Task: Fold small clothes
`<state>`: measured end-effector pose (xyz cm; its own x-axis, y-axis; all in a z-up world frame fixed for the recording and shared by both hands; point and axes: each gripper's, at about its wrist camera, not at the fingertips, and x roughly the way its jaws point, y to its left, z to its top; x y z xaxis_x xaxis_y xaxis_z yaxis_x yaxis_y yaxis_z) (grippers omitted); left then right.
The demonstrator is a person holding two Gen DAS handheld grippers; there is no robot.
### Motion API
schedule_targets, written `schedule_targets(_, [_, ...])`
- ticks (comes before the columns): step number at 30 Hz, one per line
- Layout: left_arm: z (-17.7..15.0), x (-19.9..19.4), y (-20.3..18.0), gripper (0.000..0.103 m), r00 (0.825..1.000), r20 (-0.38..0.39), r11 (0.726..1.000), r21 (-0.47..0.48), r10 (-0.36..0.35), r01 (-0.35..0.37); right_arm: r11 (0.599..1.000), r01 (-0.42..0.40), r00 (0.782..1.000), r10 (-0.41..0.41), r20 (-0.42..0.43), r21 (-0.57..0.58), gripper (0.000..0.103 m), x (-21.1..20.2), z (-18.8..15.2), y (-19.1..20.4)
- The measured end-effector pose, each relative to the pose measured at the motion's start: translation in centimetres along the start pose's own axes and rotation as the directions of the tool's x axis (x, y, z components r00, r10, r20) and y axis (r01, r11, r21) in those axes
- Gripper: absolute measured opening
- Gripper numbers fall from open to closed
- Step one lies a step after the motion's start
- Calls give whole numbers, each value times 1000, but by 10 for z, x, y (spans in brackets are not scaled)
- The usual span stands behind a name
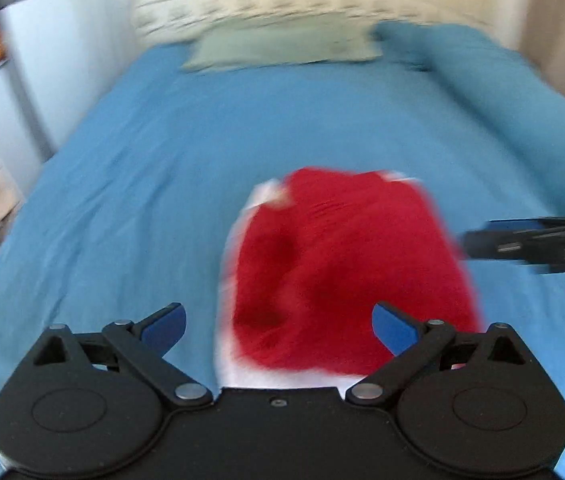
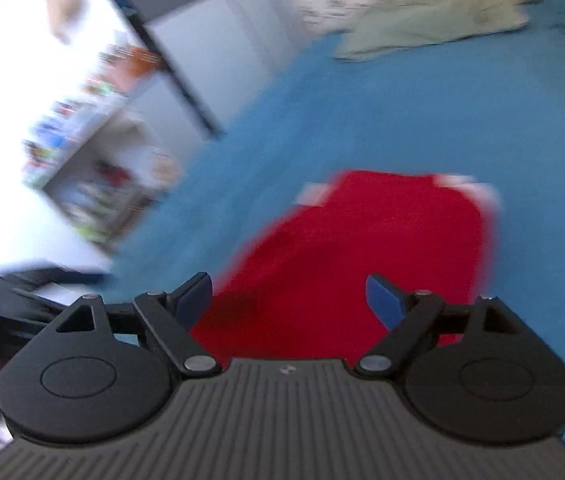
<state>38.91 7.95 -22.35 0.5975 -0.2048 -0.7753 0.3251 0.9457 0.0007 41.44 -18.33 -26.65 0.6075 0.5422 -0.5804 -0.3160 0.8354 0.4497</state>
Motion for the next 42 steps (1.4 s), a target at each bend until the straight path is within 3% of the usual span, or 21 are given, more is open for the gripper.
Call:
schedule_targets(2, [7, 11, -22, 102, 993, -3, 992, 49, -116, 116, 995, 102, 995, -102, -20, 10, 100, -4, 0, -19])
schedule_targets(5, [10, 45, -44, 102, 964, -20, 963, 57, -264, 265, 977, 207, 977, -203, -68, 53, 100, -3, -6, -48])
schedule_targets(7, [10, 72, -55, 102, 958, -47, 957, 42, -284, 285, 959, 276, 956, -268, -117, 63, 100, 12, -12, -60])
schedule_targets(11, [1, 119, -49, 102, 976, -124, 983, 16, -180, 183, 962, 264, 952, -249, -179, 64, 100, 41, -22, -66])
schedule_targets(16, [-25, 149, -20, 103, 972, -185, 989, -61, -142, 132, 968, 248, 952, -237, -194, 36, 103, 57, -36, -69])
schedule_targets(19, [-31, 158, -26, 103, 976, -181, 992, -9, -123, 123, 970, 237, 954, -224, -200, 47, 103, 63, -41, -73])
schedule_targets(21, [-32, 161, -37, 103, 978, -185, 994, 30, -97, 104, 970, 239, 955, -227, -192, 43, 103, 67, -41, -72])
schedule_targets(25, [-25, 157, -41, 103, 977, -196, 996, 12, -79, 83, 967, 253, 951, -242, -191, 33, 103, 57, -38, -68])
schedule_targets(30, [-22, 123, -49, 103, 988, -153, 1000, 25, -7, 11, 974, 226, 963, -220, -157, 21, 103, 26, -36, -46])
schedule_targets(34, [-35, 122, -47, 103, 984, -177, 999, 13, 34, -33, 970, 236, 946, -245, -213, -67, 103, 21, -58, -26])
schedule_targets(37, [-44, 138, -46, 103, 970, -224, 996, 40, 92, -86, 961, 257, 925, -276, -259, -106, 103, 29, -78, -21])
schedule_targets(42, [-54, 149, -28, 103, 964, -255, 997, -25, 69, -78, 958, 279, 914, -287, -286, -69, 103, 44, -88, -26])
